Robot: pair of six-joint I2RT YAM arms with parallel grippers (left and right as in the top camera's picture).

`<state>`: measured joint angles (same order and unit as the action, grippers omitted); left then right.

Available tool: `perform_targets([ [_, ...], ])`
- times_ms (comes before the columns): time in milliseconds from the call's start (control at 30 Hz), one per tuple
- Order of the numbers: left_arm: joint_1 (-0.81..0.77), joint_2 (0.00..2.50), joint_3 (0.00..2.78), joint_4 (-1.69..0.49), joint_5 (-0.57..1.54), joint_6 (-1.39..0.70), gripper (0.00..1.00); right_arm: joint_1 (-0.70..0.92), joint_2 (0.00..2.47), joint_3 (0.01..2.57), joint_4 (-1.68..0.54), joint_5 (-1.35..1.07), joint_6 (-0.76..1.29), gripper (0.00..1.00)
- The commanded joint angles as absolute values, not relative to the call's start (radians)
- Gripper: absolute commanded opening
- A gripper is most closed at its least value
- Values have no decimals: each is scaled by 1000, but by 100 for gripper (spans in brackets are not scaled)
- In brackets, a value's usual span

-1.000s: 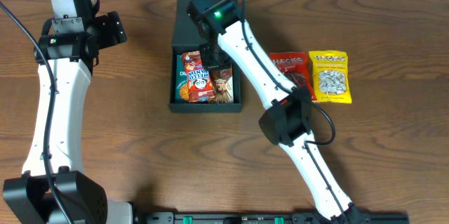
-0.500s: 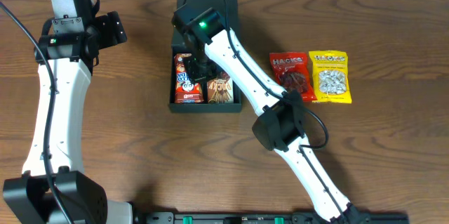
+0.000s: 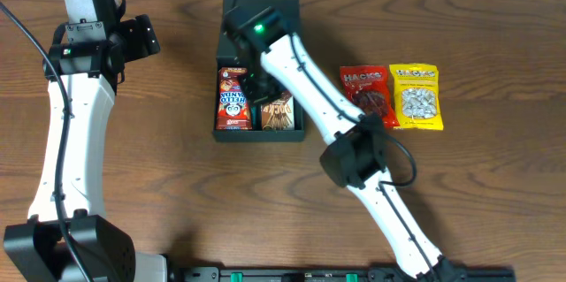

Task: Pack container
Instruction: 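Carry the Hello Panda box into the black box and release it, then grasp the red Hacks candy bag with the right gripper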

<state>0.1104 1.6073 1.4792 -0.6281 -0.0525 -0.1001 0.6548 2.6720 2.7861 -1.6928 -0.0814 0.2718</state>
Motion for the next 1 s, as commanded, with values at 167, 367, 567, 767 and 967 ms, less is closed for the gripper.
perform_targets([
  [167, 113, 1611, 1476, -631, -52, -90, 95, 455, 2422, 2867, -1698, 208, 130, 1],
  [367, 113, 1611, 1476, -634, -52, -94, 95, 179, 2410, 2827, -1691, 83, 57, 2],
  [567, 113, 1618, 1476, -633, -52, -113, 95, 10, 2418, 2546, -1596, -80, -103, 40],
  [767, 113, 1618, 1476, -657, -52, -113, 95, -33, 2418, 2303, -1446, -253, -200, 46],
  [967, 113, 1618, 1476, -695, -52, -121, 95, -32, 2418, 2133, -1327, -357, -234, 47],
])
